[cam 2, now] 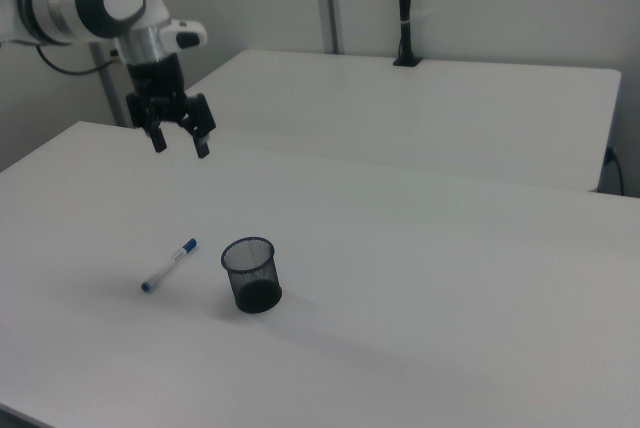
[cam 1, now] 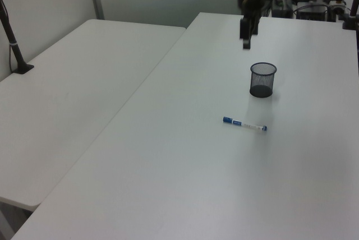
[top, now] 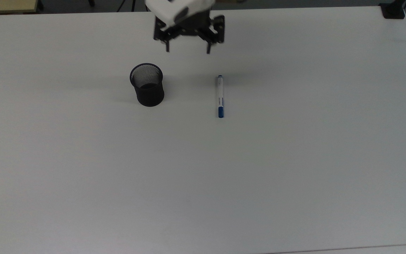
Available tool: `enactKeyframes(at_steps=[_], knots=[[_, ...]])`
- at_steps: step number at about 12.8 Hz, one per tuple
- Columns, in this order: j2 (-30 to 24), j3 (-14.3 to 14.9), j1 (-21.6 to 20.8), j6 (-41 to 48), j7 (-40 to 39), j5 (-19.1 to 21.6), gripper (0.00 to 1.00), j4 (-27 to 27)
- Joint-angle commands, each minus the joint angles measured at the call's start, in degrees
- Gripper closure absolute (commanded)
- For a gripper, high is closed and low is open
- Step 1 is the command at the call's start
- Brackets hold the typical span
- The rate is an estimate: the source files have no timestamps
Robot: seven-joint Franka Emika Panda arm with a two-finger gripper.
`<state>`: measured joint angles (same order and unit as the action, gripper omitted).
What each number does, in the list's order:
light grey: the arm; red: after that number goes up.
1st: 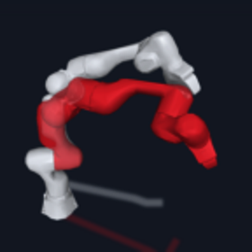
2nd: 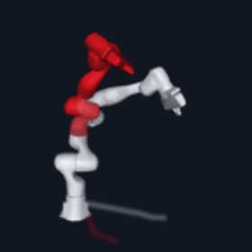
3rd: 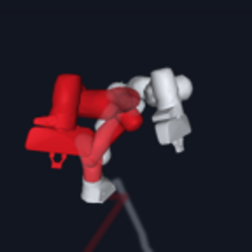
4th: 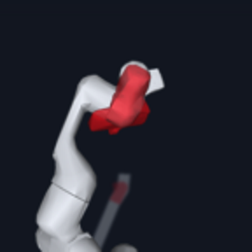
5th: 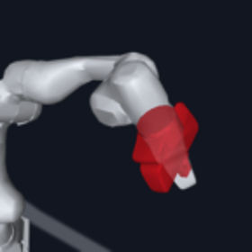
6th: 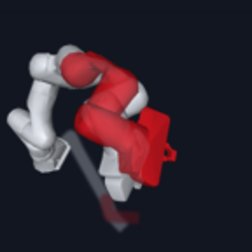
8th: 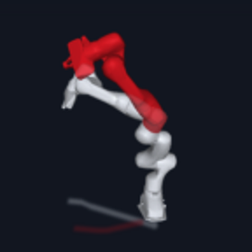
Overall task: Remove the marker
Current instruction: 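Open the gripper and raise it away from the marker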
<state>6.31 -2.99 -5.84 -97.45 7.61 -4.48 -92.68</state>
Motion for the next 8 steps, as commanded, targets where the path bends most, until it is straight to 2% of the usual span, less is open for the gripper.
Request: enactKeyframes(at_steps=[1,3,8], knots=[[-5.8,-0.1,2.9,1.8,-3.0,0.3,0.0,-3.0],[-7.7,-0.1,3.7,3.5,-3.5,0.3,0.0,-3.9],[-8.0,0.0,3.9,4.4,-3.5,0.3,0.0,-3.6]])
